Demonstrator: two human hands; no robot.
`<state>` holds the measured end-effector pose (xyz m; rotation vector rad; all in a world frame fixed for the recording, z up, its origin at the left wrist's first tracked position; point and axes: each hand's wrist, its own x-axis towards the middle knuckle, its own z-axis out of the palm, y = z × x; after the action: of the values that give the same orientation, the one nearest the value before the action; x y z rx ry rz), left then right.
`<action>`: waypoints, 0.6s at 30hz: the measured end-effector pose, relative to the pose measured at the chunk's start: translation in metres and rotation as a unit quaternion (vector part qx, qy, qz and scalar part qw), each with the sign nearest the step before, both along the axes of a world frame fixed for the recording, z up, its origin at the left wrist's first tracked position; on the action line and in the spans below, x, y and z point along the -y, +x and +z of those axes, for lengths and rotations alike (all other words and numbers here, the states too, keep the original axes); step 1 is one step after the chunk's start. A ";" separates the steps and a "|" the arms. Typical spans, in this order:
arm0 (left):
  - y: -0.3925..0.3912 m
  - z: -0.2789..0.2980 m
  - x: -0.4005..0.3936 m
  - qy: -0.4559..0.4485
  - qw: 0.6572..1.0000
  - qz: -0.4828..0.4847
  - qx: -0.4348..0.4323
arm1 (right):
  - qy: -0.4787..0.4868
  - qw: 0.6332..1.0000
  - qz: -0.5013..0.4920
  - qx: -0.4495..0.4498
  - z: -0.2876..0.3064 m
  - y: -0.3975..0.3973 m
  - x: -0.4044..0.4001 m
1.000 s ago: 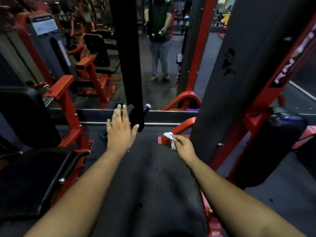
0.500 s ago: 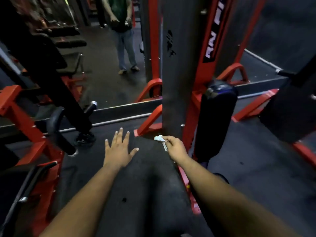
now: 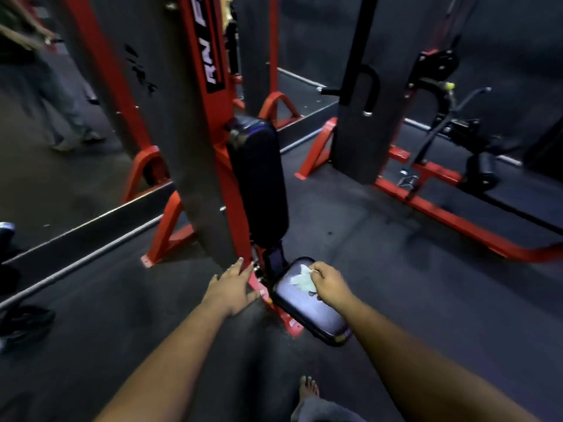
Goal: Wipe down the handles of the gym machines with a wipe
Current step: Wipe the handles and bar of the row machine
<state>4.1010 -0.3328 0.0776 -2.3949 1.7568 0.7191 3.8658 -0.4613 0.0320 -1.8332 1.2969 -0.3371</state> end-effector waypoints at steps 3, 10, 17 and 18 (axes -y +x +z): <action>-0.036 -0.006 0.015 -0.005 0.999 -0.032 -0.019 | 0.001 0.996 -0.086 0.012 0.009 -0.048 0.003; -0.127 0.001 0.087 -0.001 0.992 -0.125 -0.024 | 0.046 0.976 -0.200 0.070 0.021 -0.140 0.029; -0.223 -0.012 0.198 0.006 0.989 -0.150 -0.011 | 0.053 0.965 -0.244 0.076 0.013 -0.260 0.116; -0.236 -0.016 0.212 0.012 0.989 -0.148 -0.014 | 0.044 0.966 -0.246 0.066 0.011 -0.278 0.130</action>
<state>3.8646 -0.5450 0.0620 -2.0528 2.0397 0.7311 3.5877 -0.5911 0.0429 -1.3718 1.6349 -0.6437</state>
